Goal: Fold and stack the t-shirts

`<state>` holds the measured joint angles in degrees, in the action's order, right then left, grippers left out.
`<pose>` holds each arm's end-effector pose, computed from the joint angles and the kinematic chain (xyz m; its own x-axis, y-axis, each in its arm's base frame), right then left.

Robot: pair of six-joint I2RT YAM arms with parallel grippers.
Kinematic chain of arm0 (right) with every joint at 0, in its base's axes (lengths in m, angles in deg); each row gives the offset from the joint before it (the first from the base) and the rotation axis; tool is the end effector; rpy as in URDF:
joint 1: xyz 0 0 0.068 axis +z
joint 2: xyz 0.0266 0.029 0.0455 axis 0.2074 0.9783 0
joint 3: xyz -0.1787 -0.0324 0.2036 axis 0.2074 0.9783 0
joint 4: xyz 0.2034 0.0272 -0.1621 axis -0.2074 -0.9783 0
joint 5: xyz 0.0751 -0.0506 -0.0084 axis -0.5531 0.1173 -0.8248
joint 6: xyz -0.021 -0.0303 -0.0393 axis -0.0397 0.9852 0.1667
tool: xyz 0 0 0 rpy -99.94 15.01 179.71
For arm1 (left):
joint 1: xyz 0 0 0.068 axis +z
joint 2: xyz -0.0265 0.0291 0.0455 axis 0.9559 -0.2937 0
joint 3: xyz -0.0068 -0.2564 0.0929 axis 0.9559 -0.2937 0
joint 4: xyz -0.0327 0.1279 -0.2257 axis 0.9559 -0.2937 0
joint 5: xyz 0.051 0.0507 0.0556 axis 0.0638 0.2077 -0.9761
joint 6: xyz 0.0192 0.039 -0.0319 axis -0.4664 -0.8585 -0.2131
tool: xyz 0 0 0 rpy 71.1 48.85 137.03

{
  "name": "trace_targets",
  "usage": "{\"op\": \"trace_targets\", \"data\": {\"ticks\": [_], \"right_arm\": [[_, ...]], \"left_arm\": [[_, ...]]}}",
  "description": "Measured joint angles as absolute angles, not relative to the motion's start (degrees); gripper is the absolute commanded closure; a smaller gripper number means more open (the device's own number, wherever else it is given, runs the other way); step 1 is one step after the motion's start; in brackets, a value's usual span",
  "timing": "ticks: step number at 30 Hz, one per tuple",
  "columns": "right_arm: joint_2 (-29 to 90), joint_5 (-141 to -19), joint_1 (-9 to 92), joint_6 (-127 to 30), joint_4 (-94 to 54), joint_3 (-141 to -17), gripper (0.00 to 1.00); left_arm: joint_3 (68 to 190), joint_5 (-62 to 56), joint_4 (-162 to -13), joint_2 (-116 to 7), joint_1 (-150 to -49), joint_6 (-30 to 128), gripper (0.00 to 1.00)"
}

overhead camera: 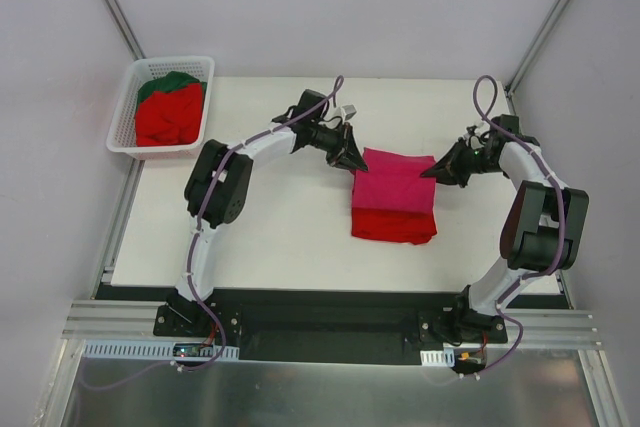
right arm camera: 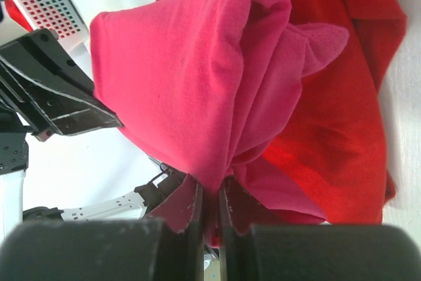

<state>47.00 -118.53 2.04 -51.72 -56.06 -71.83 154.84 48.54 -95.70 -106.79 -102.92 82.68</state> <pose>0.3379 -0.0333 0.2193 -0.9134 0.2853 -0.2906 -0.0087 0.6997 0.7144 0.4166 -0.2760 0.2033 -0.9656 0.1416 -0.2182 0.2493 0.2639 -0.9318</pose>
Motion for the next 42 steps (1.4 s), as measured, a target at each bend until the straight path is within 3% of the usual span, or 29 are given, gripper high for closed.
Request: {"op": "trace_targets", "data": {"ticks": [11,12,13,14,15,16,18,22,42], "right_arm": [[47.0,-115.6,2.8,-48.5,-62.0,-69.8,0.98],[47.0,-115.5,2.9,-48.3,-62.3,-69.7,0.94],[47.0,-115.3,2.9,-48.1,-62.7,-69.7,0.8],[47.0,-115.1,3.0,-47.9,-63.1,-69.7,0.76],[47.0,-114.9,3.2,-47.7,-63.4,-69.7,0.59],[47.0,-114.5,3.3,-47.4,-63.7,-69.7,0.47],[47.0,-113.6,3.6,-46.9,-64.3,-69.7,0.31],[46.1,-110.6,3.9,-45.7,-65.1,-69.5,0.24],[31.7,-99.1,5.5,-43.6,-61.5,-51.8,0.34]], "left_arm": [[146.5,48.8,-95.0,-106.6,-104.9,83.0,1.0],[146.2,48.8,-95.0,-106.5,-105.0,83.0,0.98],[145.9,48.8,-95.0,-106.4,-105.1,83.0,0.93],[145.7,48.8,-95.0,-106.3,-105.1,83.0,0.88],[145.5,48.8,-94.9,-106.2,-105.1,83.0,0.83],[145.2,48.8,-94.8,-106.0,-105.2,83.0,0.02],[144.6,48.9,-94.7,-105.5,-105.2,82.6,0.01],[142.8,49.3,-95.0,-103.9,-105.1,82.5,0.01],[135.9,49.4,-95.7,-98.7,-105.1,79.7,0.01]]}}
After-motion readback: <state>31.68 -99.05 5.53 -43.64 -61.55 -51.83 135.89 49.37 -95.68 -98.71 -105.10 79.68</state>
